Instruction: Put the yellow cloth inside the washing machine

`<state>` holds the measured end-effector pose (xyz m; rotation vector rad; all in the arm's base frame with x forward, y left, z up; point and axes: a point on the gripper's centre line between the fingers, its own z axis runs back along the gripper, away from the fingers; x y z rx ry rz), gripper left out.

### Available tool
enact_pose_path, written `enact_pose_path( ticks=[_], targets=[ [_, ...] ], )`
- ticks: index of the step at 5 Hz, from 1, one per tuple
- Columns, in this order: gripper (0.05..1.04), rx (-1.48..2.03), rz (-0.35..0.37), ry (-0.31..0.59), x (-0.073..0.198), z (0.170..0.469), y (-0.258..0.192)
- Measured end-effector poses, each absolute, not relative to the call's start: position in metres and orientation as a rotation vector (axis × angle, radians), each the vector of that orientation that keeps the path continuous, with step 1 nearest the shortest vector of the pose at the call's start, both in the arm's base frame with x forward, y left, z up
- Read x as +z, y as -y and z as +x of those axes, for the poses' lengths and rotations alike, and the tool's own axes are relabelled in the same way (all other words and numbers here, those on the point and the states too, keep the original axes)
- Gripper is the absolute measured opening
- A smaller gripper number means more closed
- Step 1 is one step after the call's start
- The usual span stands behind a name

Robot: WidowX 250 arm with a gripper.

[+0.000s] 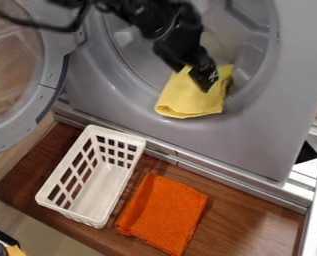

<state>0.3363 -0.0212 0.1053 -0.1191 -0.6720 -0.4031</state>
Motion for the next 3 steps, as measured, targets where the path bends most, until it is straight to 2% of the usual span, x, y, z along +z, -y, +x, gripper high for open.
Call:
enact_pose_path(
  ticks=[1, 2, 3],
  targets=[
    [0.999, -0.396, -0.099, 0.629, 0.096, 0.289, 0.020],
    [0.999, -0.370, -0.098, 0.554, 0.079, 0.262, 0.018],
    [0.999, -0.365, -0.108, 0.509, 0.073, 0.257, 0.019]
  ],
)
